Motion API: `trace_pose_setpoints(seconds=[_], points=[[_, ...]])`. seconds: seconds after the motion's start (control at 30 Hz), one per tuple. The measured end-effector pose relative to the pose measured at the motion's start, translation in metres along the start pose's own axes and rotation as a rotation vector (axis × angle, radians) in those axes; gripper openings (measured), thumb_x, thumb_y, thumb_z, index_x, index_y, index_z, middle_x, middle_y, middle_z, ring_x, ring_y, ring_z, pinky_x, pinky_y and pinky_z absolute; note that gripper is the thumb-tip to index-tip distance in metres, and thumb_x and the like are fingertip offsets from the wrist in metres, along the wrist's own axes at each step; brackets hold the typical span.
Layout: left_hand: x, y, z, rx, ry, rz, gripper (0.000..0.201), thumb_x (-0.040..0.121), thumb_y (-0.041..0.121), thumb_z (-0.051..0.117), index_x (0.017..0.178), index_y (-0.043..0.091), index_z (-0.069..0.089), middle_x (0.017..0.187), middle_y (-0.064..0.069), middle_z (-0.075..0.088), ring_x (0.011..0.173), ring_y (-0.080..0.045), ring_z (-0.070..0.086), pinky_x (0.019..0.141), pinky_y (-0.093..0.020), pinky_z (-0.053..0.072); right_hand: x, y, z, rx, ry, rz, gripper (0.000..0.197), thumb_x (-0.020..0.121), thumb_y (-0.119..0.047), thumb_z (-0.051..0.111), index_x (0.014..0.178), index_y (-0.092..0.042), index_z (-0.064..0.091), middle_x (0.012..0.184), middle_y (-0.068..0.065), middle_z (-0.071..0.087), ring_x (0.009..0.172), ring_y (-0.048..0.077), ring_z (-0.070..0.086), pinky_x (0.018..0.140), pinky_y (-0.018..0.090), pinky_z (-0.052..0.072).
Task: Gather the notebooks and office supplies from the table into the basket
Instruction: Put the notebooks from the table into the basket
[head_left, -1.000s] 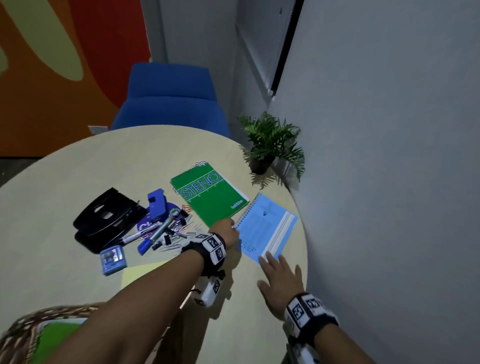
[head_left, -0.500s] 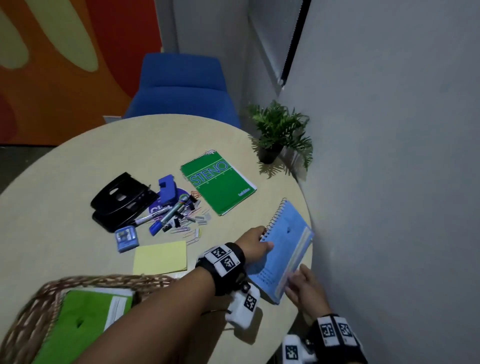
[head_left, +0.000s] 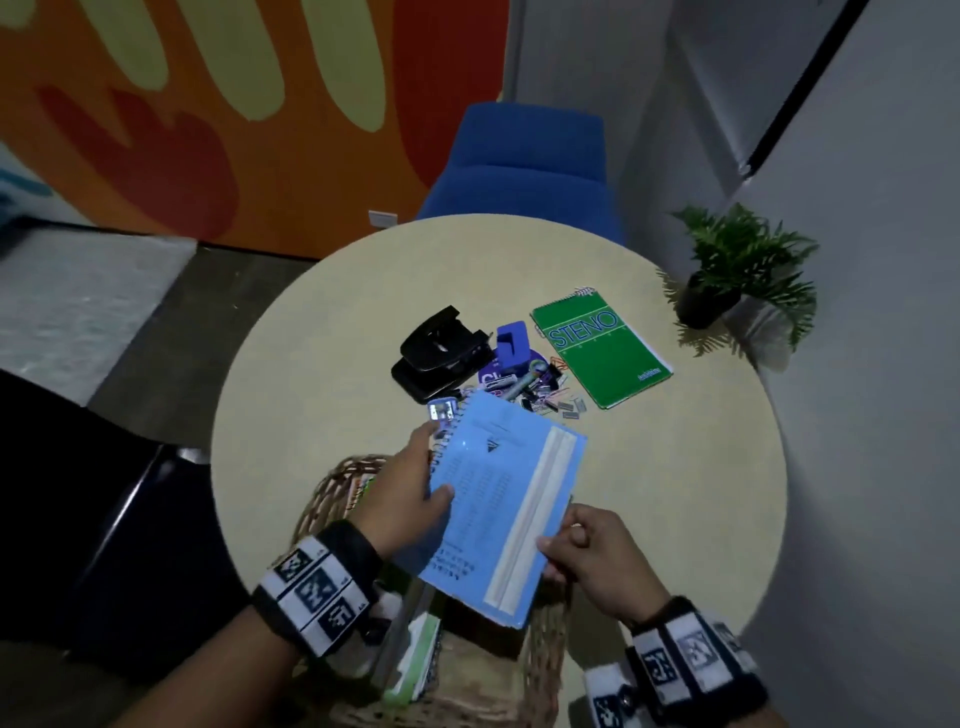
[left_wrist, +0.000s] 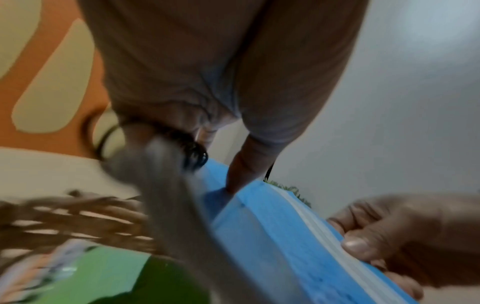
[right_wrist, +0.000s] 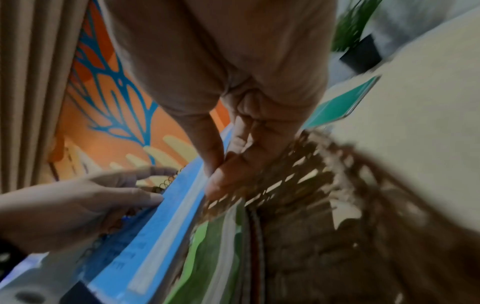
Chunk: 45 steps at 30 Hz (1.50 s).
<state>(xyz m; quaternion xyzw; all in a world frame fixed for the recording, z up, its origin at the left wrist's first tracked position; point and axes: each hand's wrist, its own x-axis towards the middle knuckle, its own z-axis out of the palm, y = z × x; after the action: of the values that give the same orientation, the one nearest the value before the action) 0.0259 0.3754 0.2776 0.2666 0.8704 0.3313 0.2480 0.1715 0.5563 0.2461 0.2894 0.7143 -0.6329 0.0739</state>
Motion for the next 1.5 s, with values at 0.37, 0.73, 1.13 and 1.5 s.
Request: trace_pose_setpoints(seconds=[0.37,0.73,1.13,1.5], points=[[-0.058,-0.11,-0.025,0.612,-0.299,-0.079,0.028,0.087,0.022,0.048,0.112,0.023,0.035,0.092,-0.007,0.055,0.066,-0.03,0.045,0.057,-0.034,0.036,0.019,0.017,0.113,-0.343,-0.212,0.198,0.012,0.085,-0.005,0.065,0.081,-0.007,0.054,0.076,0.023,0.07,0.058,0.017,0.069,0.064,0.036,0.059],[-0.05,-0.102,-0.014,0.775,-0.364,0.169,0.024,0.089,0.031,0.049,0.108,0.024,0.061,0.117,-0.001,0.047,0.105,-0.024,0.055,0.072,-0.035,0.045,0.013,-0.004,0.12,-0.75,-0.04,0.075,0.012,0.077,-0.023,0.07,0.077,-0.016,0.061,0.084,0.002,0.069,0.075,0.014,0.065,0.072,0.033,0.058],[0.034,-0.013,-0.011,0.49,-0.443,0.326,0.034,0.094,0.027,0.045,0.123,0.02,0.059,0.118,-0.003,0.065,0.109,-0.022,0.06,0.091,-0.032,0.048,0.058,-0.036,-0.015,-0.193,0.029,-0.073,0.024,0.087,-0.019,0.066,0.111,-0.018,0.066,0.09,0.005,0.069,0.078,0.013,0.065,0.068,0.018,0.051],[0.223,0.126,0.132,-0.495,-0.068,-0.293,0.046,0.097,0.017,0.048,0.141,0.007,0.04,0.148,-0.009,0.042,0.133,-0.025,0.045,0.112,-0.036,0.035,0.233,-0.008,-0.215,-0.327,0.492,0.121,0.065,0.083,-0.019,0.07,0.14,-0.007,0.041,0.139,0.015,0.05,0.123,0.032,0.052,0.105,0.041,0.042]])
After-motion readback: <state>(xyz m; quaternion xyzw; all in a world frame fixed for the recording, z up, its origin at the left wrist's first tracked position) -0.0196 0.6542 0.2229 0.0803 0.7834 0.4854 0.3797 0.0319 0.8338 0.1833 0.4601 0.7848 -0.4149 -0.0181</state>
